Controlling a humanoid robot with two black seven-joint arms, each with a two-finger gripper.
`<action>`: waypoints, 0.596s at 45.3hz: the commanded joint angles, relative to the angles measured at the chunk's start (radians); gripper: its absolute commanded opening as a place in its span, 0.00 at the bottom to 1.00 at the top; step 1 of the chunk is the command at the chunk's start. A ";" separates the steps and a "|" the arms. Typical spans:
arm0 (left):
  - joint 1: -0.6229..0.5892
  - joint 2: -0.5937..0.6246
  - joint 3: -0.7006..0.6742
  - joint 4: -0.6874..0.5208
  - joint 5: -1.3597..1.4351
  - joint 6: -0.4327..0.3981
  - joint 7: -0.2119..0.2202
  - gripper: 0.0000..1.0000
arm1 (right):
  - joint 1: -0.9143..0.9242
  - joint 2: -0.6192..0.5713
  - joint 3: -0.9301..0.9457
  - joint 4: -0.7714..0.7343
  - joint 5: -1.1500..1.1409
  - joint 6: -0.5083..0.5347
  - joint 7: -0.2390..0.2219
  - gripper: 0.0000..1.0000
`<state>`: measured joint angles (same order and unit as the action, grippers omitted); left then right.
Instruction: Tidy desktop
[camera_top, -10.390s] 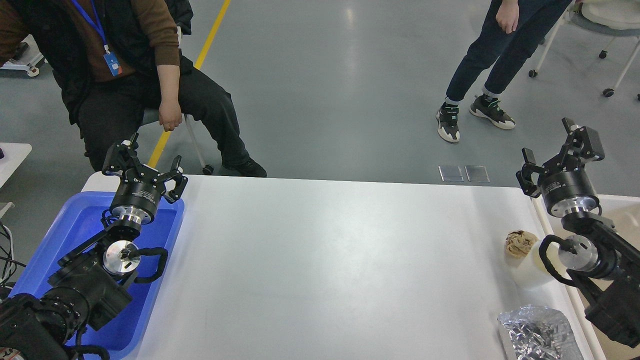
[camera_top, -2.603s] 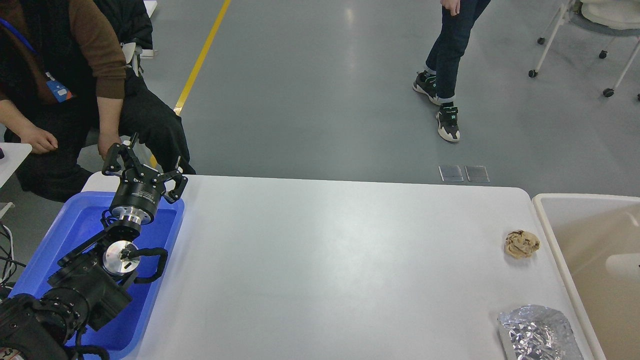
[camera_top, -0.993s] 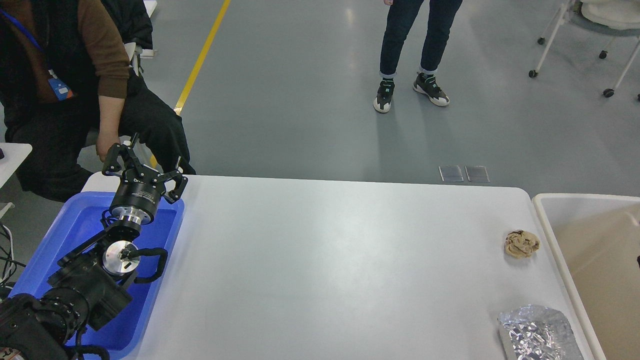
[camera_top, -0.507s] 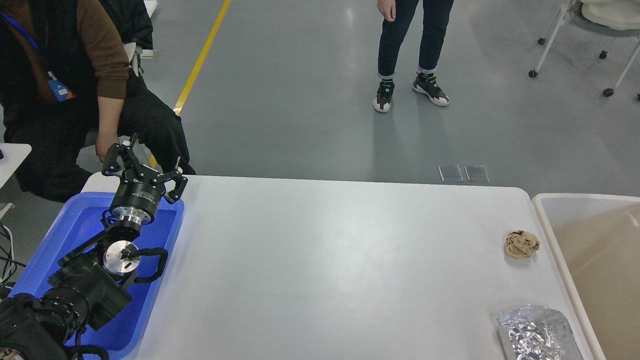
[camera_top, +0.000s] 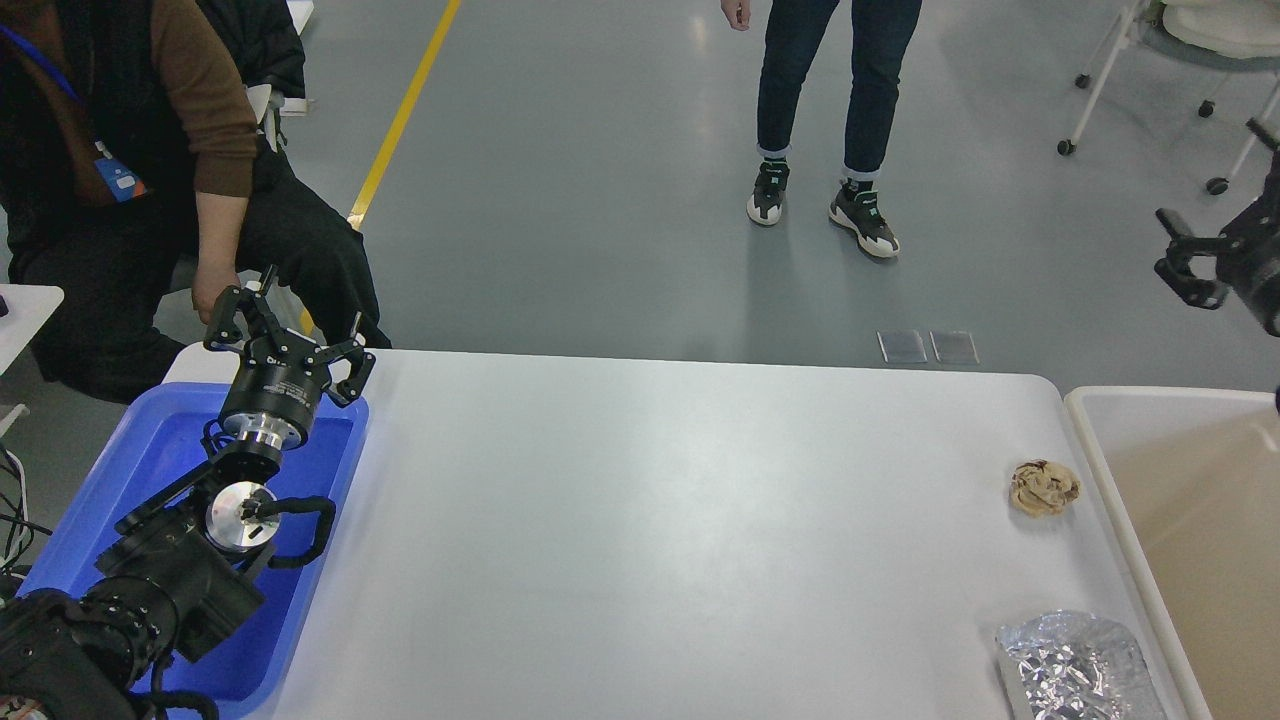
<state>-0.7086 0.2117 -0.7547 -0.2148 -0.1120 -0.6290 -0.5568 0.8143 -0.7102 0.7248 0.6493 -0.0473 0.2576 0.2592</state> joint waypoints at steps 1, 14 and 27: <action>0.000 0.000 0.000 0.000 0.000 0.000 0.000 1.00 | -0.133 0.136 0.097 0.064 -0.005 0.005 0.000 1.00; 0.000 0.000 0.000 0.000 0.000 0.000 0.000 1.00 | -0.233 0.251 0.159 0.133 -0.173 0.003 -0.001 1.00; 0.000 0.000 0.000 0.000 0.000 0.000 0.000 1.00 | -0.268 0.264 0.173 0.138 -0.193 0.003 0.000 1.00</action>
<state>-0.7088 0.2117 -0.7547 -0.2147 -0.1120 -0.6290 -0.5568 0.5874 -0.4758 0.8761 0.7708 -0.2056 0.2610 0.2584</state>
